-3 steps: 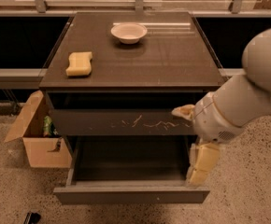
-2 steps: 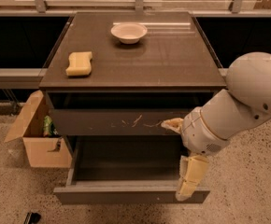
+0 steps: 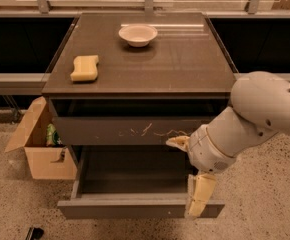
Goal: Close middle drawer
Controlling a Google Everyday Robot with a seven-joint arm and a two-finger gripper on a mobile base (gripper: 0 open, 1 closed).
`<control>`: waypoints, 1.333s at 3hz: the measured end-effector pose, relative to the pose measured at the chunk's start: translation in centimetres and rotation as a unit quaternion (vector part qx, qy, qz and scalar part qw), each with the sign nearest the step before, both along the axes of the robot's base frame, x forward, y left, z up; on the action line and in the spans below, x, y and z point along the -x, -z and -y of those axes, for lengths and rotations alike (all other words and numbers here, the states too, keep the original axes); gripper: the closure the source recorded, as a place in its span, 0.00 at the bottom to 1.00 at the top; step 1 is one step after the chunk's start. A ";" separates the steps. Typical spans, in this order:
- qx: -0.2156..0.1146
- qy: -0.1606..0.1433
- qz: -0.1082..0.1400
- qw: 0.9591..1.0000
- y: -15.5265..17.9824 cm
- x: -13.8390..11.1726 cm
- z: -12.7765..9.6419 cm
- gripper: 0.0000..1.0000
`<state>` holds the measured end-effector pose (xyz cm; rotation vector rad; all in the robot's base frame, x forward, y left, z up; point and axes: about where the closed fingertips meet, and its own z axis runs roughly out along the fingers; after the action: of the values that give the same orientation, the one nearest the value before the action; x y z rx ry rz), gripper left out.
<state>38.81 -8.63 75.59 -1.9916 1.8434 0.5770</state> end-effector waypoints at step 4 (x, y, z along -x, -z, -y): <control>0.020 -0.028 -0.099 0.995 25.6 2.2 1.3 0.80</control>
Offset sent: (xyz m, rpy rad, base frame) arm -0.0295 0.0047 -0.1983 0.0107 0.1661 0.1186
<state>36.66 -9.89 50.03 -2.0832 1.9304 0.7847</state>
